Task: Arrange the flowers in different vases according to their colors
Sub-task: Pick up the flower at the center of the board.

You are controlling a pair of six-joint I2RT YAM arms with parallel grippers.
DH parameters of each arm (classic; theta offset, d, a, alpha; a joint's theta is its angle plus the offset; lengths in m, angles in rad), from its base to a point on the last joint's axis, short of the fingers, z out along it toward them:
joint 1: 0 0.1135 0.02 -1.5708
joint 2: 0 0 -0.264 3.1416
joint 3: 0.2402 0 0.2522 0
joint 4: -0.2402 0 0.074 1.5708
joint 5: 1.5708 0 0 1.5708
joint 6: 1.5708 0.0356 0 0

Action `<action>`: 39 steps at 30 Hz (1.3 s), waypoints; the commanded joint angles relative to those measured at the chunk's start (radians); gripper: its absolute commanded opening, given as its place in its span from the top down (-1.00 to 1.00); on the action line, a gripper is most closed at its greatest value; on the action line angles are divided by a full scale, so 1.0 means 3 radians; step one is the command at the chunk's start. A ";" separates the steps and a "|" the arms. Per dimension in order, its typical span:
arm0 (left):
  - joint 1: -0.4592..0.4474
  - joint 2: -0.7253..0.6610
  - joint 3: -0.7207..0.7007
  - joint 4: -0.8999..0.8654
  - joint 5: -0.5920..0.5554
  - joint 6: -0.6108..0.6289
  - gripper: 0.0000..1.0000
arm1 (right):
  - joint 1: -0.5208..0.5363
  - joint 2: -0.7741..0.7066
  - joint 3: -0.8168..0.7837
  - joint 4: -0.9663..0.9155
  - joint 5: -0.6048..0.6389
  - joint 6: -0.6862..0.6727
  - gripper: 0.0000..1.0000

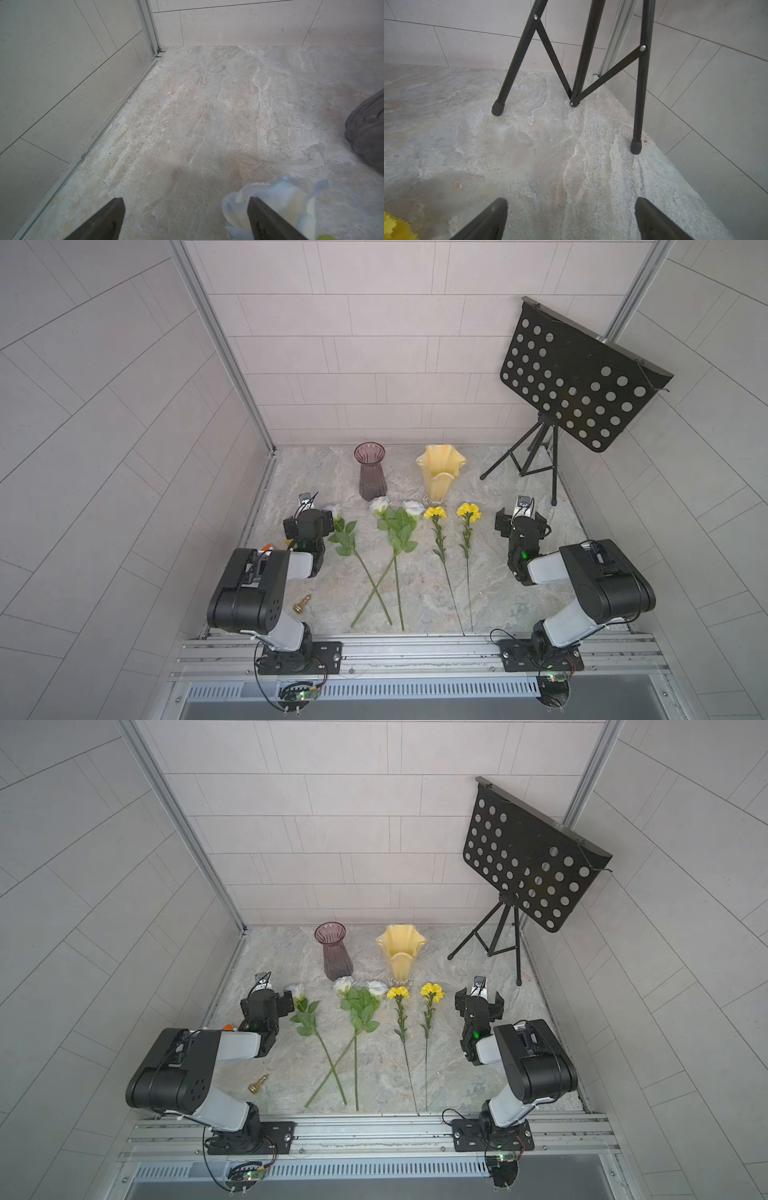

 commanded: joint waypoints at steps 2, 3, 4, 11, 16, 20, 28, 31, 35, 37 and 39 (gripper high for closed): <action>0.0015 -0.0054 0.0057 -0.0007 0.0011 -0.0022 -1.00 | -0.0013 -0.0018 0.0039 -0.0029 0.0004 0.0030 -1.00; 0.0012 -0.0052 0.0057 -0.0007 0.0011 -0.0022 -1.00 | -0.0013 -0.0019 0.0035 -0.0028 0.0000 0.0027 -1.00; 0.0011 -0.0052 0.0057 -0.0007 0.0011 -0.0024 -1.00 | -0.0012 -0.0019 0.0038 -0.0028 0.0004 0.0030 -0.99; 0.0015 -0.0053 0.0055 -0.0001 0.0011 -0.0023 -1.00 | -0.0010 -0.0018 0.0035 -0.0027 0.0003 0.0030 -1.00; 0.0013 -0.0054 0.0052 -0.0001 0.0011 -0.0022 -1.00 | -0.0013 -0.0016 0.0038 -0.0028 0.0004 0.0026 -1.00; 0.0015 -0.0053 0.0054 -0.0002 0.0011 -0.0025 -1.00 | -0.0012 -0.0014 0.0038 -0.0031 0.0003 0.0031 -1.00; -0.0051 -0.0327 0.0393 -0.0741 0.0384 0.0186 -1.00 | 0.0207 0.0108 -0.0501 0.1242 0.0111 -0.0256 -1.00; -0.0135 -0.0463 0.1276 -0.2353 0.0409 -0.0234 -1.00 | 0.0338 0.0007 -0.0493 0.1234 0.0372 -0.0390 -1.00; -0.0753 -0.0643 0.1425 -0.2591 0.0532 -0.0402 -1.00 | 0.0854 -0.0914 0.0096 -0.0378 0.0759 -0.0929 -1.00; -0.1183 -0.0795 0.1376 -0.2573 0.0492 -0.0442 -1.00 | 0.1017 -0.1326 0.0456 -0.1295 0.0849 -0.0871 -1.00; -0.1657 -0.0999 0.1305 -0.2524 0.0286 -0.0457 -1.00 | 0.1116 -0.1652 0.0886 -0.2421 0.0942 0.0009 -1.00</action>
